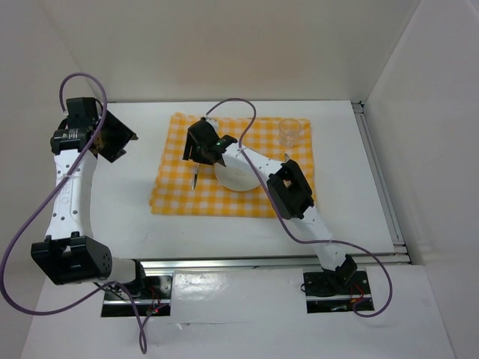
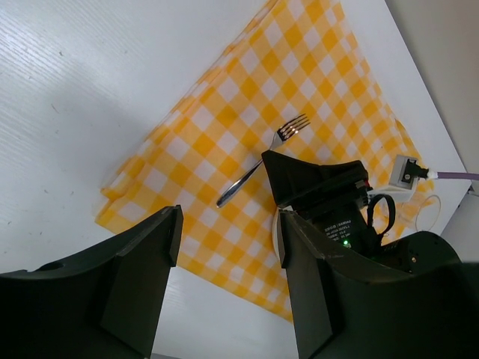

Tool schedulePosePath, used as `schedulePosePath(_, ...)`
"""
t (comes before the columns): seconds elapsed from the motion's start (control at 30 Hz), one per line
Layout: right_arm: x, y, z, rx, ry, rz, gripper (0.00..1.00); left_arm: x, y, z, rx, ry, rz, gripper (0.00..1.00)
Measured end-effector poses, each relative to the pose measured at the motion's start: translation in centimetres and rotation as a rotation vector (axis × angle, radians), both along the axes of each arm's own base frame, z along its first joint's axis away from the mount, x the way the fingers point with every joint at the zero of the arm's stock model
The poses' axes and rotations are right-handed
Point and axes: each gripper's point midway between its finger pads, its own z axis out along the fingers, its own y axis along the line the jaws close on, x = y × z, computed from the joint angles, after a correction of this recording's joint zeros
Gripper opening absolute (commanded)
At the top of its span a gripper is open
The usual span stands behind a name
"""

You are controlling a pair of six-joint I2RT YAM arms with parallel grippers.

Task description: Set the dinner table for one person

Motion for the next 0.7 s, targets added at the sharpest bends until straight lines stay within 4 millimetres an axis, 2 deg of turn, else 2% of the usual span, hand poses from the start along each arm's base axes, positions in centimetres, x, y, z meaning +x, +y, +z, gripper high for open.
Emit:
schedulePosePath(0.07,0.0,0.0,0.1,-0.005,-0.008,0.012,0.7,0.0,0.0,0.0,0.0,0.0,-0.001,0.7)
schedulePosePath(0.2,-0.1,-0.2,2.1,-0.023,-0.053,0.06,0.99,0.2,-0.2,0.1,-0.001,-0.012,-0.023,0.73)
schedulePosePath(0.3,-0.3,-1.1,6.6,-0.036,-0.127,0.094,0.99,0.5,-0.9,0.1,0.015,-0.028,-0.082,0.75)
schedulePosePath(0.4,-0.7,-3.9,12.7,-0.06,-0.202,0.09,0.99,0.9,-2.5,0.1,0.045,-0.05,-0.179,0.75)
schedulePosePath(0.43,-0.9,-5.3,14.9,-0.069,-0.224,0.075,0.99,1.1,-2.9,0.2,0.06,-0.058,-0.212,0.75)
schedulePosePath(0.5,-1.0,-9.5,18.8,-0.11,-0.259,0.008,0.99,1.5,-3.7,0.2,0.088,-0.063,-0.275,0.76)
schedulePosePath(0.57,-1.1,-14.9,21.5,-0.175,-0.277,-0.105,0.99,2.1,-4.1,0.5,0.109,-0.068,-0.308,0.76)
schedulePosePath(0.63,-2.2,-21.1,21.9,-0.262,-0.241,-0.236,0.99,2.7,-4.5,0.5,0.126,-0.073,-0.335,0.76)
schedulePosePath(0.67,-3.0,-24.8,21.3,-0.303,-0.202,-0.319,0.99,2.8,-4.7,0.4,0.13,-0.071,-0.345,0.78)
schedulePosePath(0.7,-4.1,-27.6,20.4,-0.342,-0.158,-0.372,0.99,2.8,-4.9,0.3,0.132,-0.069,-0.354,0.78)
